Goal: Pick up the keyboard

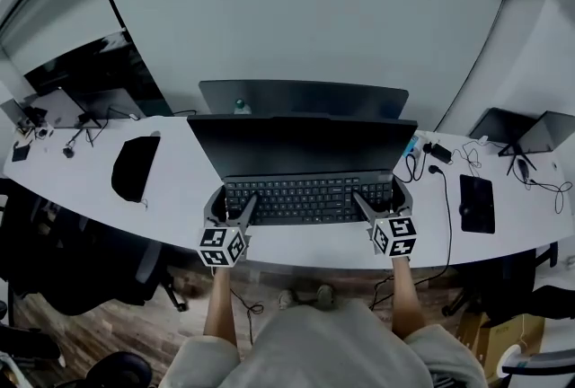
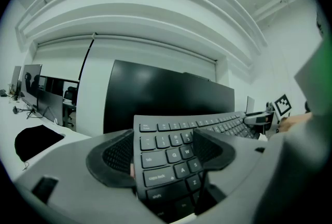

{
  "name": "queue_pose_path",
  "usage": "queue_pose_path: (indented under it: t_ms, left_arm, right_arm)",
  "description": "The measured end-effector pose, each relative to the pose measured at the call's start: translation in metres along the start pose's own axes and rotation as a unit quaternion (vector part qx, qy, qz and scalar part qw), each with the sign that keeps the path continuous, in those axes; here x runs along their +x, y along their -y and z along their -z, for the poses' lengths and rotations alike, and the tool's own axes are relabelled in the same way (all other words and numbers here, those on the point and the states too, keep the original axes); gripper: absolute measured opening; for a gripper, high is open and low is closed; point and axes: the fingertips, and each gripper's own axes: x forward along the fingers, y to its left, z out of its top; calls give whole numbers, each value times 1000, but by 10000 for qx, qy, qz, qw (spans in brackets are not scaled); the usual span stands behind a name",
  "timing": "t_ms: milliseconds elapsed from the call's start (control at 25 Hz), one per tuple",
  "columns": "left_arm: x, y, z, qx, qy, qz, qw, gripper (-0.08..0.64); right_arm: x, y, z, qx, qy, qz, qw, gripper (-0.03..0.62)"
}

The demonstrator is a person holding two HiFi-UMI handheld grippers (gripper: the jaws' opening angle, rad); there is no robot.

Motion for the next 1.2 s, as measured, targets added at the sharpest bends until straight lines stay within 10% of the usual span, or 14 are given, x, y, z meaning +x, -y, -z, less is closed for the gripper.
queue_pose_path:
  t_ms: [1200]
  left_arm:
    - [7,6,-32,147,288,-19,9995,331]
  right_arm:
    - [0,10,-28,-121,364,44,9993,449]
